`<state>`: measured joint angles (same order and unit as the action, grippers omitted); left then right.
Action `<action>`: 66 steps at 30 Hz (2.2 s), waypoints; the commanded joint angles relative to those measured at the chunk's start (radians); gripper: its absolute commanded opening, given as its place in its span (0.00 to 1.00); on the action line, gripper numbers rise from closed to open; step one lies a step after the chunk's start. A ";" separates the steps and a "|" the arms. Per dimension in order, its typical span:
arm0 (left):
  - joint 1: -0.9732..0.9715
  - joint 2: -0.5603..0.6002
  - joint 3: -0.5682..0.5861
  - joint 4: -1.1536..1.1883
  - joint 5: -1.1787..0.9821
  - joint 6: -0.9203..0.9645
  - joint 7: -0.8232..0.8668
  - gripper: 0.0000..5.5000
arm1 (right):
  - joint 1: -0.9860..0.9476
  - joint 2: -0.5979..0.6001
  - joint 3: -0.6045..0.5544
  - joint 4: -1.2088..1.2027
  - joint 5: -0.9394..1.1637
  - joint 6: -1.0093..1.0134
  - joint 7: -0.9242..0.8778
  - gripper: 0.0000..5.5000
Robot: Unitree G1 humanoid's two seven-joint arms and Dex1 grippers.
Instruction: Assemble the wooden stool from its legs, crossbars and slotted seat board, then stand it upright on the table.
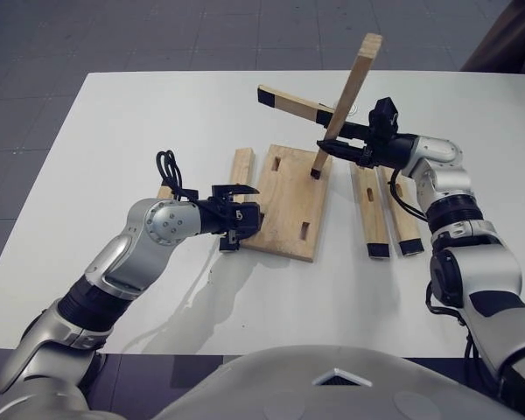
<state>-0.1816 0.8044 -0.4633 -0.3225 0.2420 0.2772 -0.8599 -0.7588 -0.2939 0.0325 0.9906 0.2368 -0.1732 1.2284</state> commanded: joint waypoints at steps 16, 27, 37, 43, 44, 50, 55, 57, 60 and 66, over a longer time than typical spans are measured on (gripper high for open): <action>0.079 -0.002 -0.034 0.031 0.016 0.036 -0.038 0.68 | -0.094 -0.034 -0.047 -0.077 0.035 0.162 0.052 0.37; 0.083 0.004 -0.031 0.028 0.020 0.032 -0.045 0.68 | -0.080 -0.070 0.025 -0.129 -0.053 0.109 0.129 0.37; 0.093 -0.004 -0.029 0.020 0.023 0.039 -0.038 0.68 | -0.058 -0.105 0.040 -0.100 -0.089 0.084 0.149 0.37; 0.086 -0.012 -0.033 0.021 0.026 0.039 -0.042 0.68 | -0.047 -0.084 0.039 -0.074 -0.103 0.064 0.123 0.37; 0.086 -0.013 -0.033 0.021 0.026 0.039 -0.042 0.68 | -0.047 -0.080 0.039 -0.071 -0.104 0.061 0.120 0.37; 0.092 -0.017 -0.042 0.016 0.034 0.038 -0.042 0.68 | -0.052 -0.076 0.036 -0.049 -0.108 0.050 0.114 0.37; 0.094 -0.020 -0.038 0.009 0.035 0.046 -0.046 0.68 | -0.037 -0.080 0.065 -0.002 -0.146 0.017 0.113 0.37; 0.095 -0.021 -0.039 0.006 0.036 0.049 -0.047 0.68 | -0.035 -0.075 0.074 0.015 -0.157 0.005 0.105 0.37; 0.098 -0.020 -0.040 0.002 0.036 0.052 -0.048 0.68 | -0.032 -0.071 0.092 0.039 -0.172 -0.012 0.096 0.37; 0.110 -0.021 -0.034 -0.010 0.036 0.068 -0.043 0.68 | -0.052 -0.084 0.173 0.065 -0.214 0.041 0.182 0.37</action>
<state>-0.1427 0.7838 -0.4432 -0.3630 0.2683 0.3074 -0.8593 -0.8368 -0.3648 0.1465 1.0161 0.0978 -0.1955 1.3541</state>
